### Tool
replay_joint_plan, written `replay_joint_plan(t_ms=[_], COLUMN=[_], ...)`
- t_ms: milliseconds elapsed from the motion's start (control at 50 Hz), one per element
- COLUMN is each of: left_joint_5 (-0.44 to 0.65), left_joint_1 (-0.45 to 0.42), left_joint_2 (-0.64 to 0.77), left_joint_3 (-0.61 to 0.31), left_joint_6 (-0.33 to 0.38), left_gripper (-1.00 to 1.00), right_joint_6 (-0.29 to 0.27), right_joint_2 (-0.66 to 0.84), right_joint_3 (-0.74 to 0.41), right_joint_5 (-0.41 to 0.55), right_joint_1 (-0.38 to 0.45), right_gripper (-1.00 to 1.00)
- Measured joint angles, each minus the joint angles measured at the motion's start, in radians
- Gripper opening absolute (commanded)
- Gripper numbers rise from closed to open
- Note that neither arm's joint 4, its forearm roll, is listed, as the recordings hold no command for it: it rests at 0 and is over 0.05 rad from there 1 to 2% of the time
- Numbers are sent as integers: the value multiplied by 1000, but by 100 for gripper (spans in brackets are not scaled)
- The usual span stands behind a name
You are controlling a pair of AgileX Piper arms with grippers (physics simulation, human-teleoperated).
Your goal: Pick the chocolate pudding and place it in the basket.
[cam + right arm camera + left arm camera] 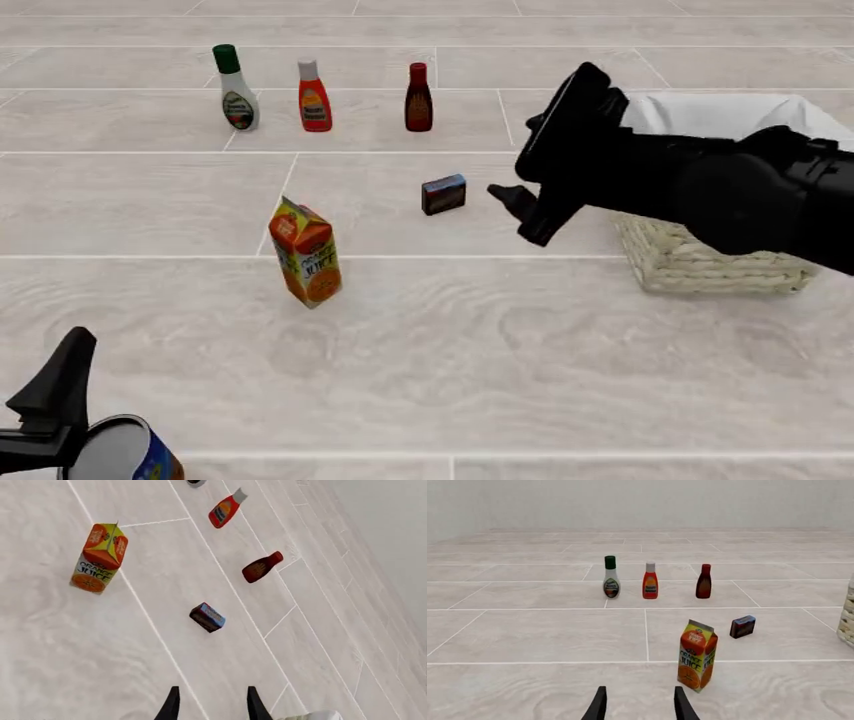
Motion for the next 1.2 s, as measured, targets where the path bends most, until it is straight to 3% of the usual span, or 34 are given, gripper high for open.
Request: replay_joint_plan(t_ms=[580,940,1200], left_joint_5=[2,6,6], left_joint_1=[0,0,0], left_joint_2=[-3,-5,-5], left_joint_3=[1,-1,-1], left_joint_6=[0,0,0], left_gripper=[100,100,100], right_joint_6=[-177,-372,-476], right_joint_2=[263,385,462], right_joint_3=[-231,-308,-372], right_joint_5=[66,72,71], right_joint_1=[17,-9,-20], right_gripper=[100,100,100])
